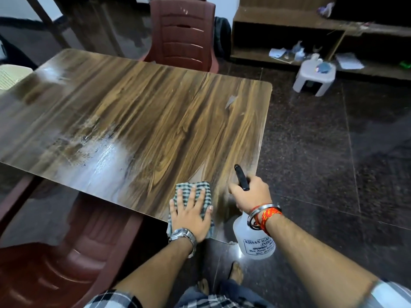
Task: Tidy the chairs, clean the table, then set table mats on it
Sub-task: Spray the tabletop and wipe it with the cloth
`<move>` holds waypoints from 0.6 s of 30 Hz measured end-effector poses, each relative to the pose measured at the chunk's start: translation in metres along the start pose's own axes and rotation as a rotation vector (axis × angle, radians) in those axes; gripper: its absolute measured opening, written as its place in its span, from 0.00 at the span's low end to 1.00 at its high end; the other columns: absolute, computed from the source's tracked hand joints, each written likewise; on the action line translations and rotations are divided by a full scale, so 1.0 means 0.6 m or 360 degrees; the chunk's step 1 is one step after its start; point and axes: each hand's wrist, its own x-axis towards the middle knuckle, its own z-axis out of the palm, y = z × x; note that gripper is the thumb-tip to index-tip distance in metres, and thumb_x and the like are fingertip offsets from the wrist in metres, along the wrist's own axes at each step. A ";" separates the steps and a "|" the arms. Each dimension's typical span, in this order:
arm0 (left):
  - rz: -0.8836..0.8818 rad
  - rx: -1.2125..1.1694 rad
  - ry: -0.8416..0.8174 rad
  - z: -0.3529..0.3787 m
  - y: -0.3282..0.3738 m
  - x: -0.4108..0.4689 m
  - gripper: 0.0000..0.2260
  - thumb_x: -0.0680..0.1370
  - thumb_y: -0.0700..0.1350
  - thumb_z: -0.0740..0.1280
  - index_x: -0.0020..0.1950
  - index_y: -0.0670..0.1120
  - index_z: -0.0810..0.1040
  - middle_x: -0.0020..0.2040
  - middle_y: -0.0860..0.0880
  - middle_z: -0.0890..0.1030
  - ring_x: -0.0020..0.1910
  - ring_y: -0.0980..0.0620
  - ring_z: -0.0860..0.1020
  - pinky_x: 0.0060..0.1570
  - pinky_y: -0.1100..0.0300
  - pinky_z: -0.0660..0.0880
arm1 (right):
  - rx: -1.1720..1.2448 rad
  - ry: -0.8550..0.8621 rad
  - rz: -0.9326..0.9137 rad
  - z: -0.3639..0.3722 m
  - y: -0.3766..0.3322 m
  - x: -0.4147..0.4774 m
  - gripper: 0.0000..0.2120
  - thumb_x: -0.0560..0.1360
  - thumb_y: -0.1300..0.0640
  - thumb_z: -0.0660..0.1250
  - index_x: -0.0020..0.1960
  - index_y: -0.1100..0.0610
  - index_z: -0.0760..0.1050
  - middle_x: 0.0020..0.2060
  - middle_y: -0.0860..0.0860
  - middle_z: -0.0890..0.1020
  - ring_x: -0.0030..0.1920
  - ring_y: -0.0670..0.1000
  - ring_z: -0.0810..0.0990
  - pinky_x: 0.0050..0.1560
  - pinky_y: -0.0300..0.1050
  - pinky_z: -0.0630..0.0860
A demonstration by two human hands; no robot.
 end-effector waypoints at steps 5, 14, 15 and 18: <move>-0.0068 -0.0080 0.0030 -0.003 -0.001 0.007 0.29 0.78 0.67 0.44 0.77 0.61 0.42 0.79 0.56 0.40 0.76 0.44 0.34 0.72 0.42 0.32 | -0.0039 0.0010 0.0010 0.015 0.014 -0.031 0.14 0.65 0.53 0.68 0.40 0.65 0.74 0.34 0.59 0.81 0.36 0.61 0.81 0.37 0.52 0.79; -0.0132 -0.0043 0.0130 0.009 -0.024 0.018 0.40 0.71 0.70 0.37 0.79 0.51 0.42 0.78 0.49 0.37 0.75 0.39 0.34 0.72 0.44 0.35 | -0.0052 0.0114 0.0099 0.032 0.030 -0.050 0.12 0.67 0.54 0.70 0.42 0.63 0.76 0.33 0.55 0.80 0.36 0.57 0.79 0.35 0.46 0.74; -0.0154 -0.0032 0.0141 0.007 -0.020 0.029 0.40 0.71 0.70 0.37 0.79 0.51 0.43 0.79 0.48 0.38 0.75 0.38 0.35 0.72 0.43 0.34 | -0.0057 0.0121 0.0099 0.029 0.030 -0.048 0.12 0.67 0.54 0.70 0.42 0.63 0.76 0.34 0.55 0.80 0.36 0.56 0.78 0.34 0.44 0.72; -0.0181 0.0001 0.0164 0.005 -0.006 0.052 0.40 0.73 0.70 0.42 0.79 0.50 0.46 0.79 0.46 0.41 0.75 0.36 0.37 0.71 0.41 0.33 | -0.0038 0.0125 0.0095 0.021 0.027 -0.038 0.12 0.68 0.54 0.70 0.41 0.62 0.76 0.34 0.55 0.80 0.36 0.55 0.78 0.33 0.43 0.70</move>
